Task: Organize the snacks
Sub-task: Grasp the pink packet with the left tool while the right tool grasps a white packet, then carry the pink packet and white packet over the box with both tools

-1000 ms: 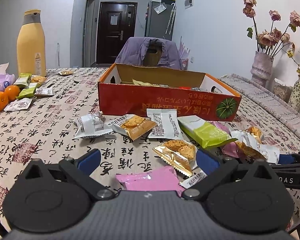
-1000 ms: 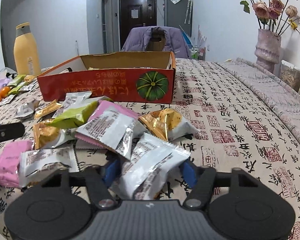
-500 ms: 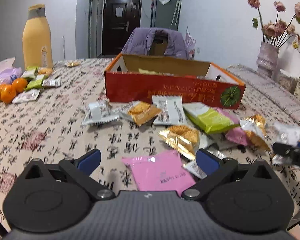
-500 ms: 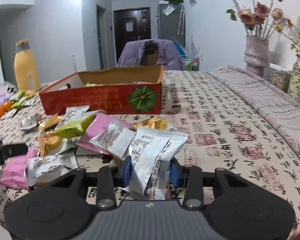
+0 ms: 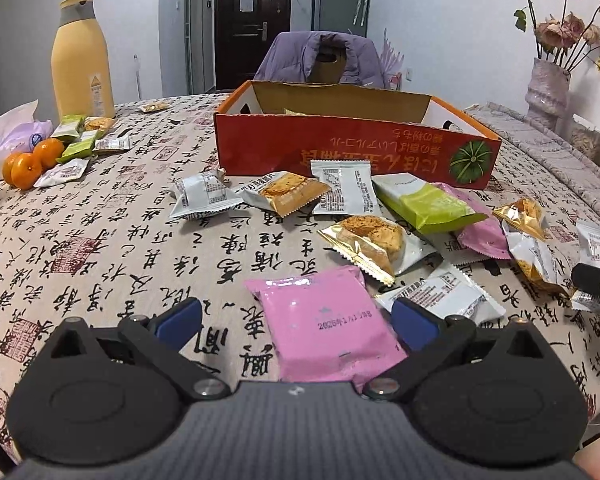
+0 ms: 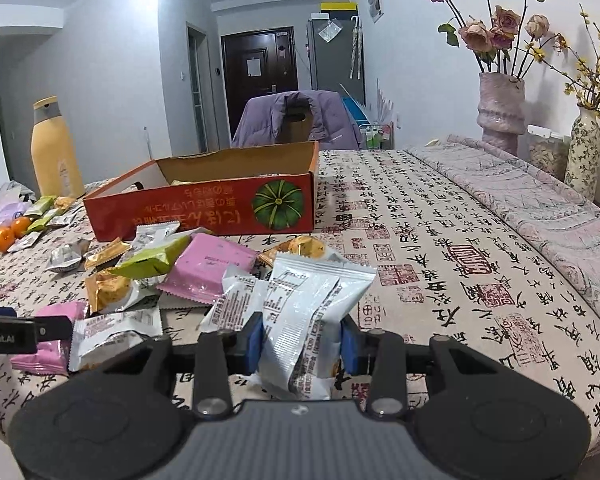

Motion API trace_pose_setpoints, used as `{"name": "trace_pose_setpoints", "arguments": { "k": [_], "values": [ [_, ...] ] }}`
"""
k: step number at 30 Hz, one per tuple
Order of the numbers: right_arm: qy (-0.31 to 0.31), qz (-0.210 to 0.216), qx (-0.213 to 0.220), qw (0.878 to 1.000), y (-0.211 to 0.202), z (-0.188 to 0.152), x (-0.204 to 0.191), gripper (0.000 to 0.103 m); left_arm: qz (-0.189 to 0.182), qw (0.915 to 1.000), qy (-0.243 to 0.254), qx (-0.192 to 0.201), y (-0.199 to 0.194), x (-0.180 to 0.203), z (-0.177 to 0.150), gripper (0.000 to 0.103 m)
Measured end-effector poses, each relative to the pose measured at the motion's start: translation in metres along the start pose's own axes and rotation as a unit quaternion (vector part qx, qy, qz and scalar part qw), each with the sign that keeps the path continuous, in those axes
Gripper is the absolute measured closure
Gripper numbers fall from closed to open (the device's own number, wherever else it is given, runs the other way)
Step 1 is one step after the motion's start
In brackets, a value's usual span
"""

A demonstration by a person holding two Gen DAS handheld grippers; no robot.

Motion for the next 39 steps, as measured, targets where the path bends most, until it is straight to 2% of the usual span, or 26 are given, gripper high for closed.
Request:
{"name": "trace_pose_setpoints", "arguments": {
  "k": [7,12,13,21,27,39],
  "values": [
    [-0.001,0.004,-0.002,1.0,-0.001,-0.002,-0.002,0.066,0.013,0.9998,0.012,-0.008,0.003,0.007,-0.002,0.002],
    [-0.001,0.004,-0.001,1.0,-0.002,-0.003,-0.003,0.066,0.01,0.9998,0.016,-0.011,0.007,0.009,-0.004,0.029],
    [-0.001,0.004,-0.001,1.0,-0.002,-0.003,-0.003,0.065,0.004,0.9998,0.016,-0.009,0.006,0.008,-0.004,0.039],
    [-0.004,0.008,0.002,1.0,-0.003,-0.003,-0.006,0.066,0.004,0.9998,0.018,-0.001,0.002,0.003,-0.006,0.04],
    [-0.005,0.01,0.009,1.0,-0.005,0.0,-0.006,0.066,0.008,0.9996,0.006,0.025,-0.008,-0.009,0.001,0.04],
    [-0.027,0.021,0.032,0.999,0.001,0.027,-0.014,0.066,0.001,0.9962,-0.016,0.085,-0.024,-0.016,0.043,0.04]
  ]
}}
Point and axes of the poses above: each gripper's, at about its wrist camera, not at the fingertips, and y roughly the way its jaws point, x to its right, z to its top, the point moved 1 cm from there along y, roughly the way its jaws point, and after that the axes turned 15 degrees about z, right-handed, at the moved point
